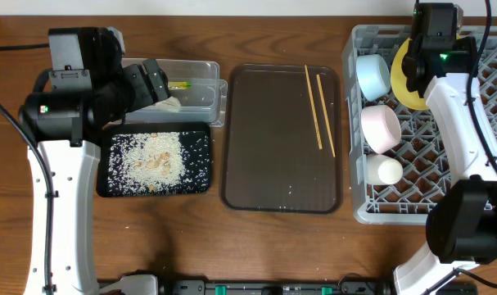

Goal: Sort waste into correct bins and load items into the dishwasher rack
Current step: 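Lift the yellow plate toward the dish rack, then stand the yellow plate upright in the rack's back row and release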

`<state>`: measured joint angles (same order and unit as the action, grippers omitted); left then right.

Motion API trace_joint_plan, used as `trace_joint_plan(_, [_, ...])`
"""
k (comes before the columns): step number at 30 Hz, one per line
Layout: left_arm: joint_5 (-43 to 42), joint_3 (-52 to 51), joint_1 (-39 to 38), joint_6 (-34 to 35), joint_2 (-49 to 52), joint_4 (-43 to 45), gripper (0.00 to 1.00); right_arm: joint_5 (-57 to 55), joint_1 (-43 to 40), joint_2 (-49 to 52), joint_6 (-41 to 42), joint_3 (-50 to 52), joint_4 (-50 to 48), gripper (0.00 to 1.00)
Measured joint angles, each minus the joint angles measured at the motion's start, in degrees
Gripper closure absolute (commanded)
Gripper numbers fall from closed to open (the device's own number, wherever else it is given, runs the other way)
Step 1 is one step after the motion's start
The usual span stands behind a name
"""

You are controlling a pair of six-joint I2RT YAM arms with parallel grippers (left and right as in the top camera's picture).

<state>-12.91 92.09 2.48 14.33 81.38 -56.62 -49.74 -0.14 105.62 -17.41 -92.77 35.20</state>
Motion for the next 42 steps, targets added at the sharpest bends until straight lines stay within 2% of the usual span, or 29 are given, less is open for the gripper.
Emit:
trace_joint_plan(11, [0.0, 0.0, 0.0, 0.0, 0.0, 0.0, 0.04, -0.7, -2.4, -0.8, -2.7, 0.1, -8.0, 0.99])
trace_joint_plan(28, [0.0, 0.0, 0.0, 0.0, 0.0, 0.0, 0.04, 3.9, -2.2, -0.2, -5.3, 0.2, -6.1, 0.97])
trace_joint_plan(32, [0.0, 0.0, 0.0, 0.0, 0.0, 0.0, 0.04, 5.9, -2.1, 0.1, -4.6, 0.2, -5.9, 0.82])
trace_joint_plan(37, [0.0, 0.0, 0.0, 0.0, 0.0, 0.0, 0.04, 11.7, -2.1, 0.1, -3.1, 0.2, -5.5, 0.72])
trace_joint_plan(39, [0.0, 0.0, 0.0, 0.0, 0.0, 0.0, 0.04, 13.9, -2.1, 0.1, -1.6, 0.2, -5.2, 0.60])
trace_joint_plan(42, [0.0, 0.0, 0.0, 0.0, 0.0, 0.0, 0.04, 16.9, -2.1, 0.1, 0.9, 0.2, -4.4, 0.51])
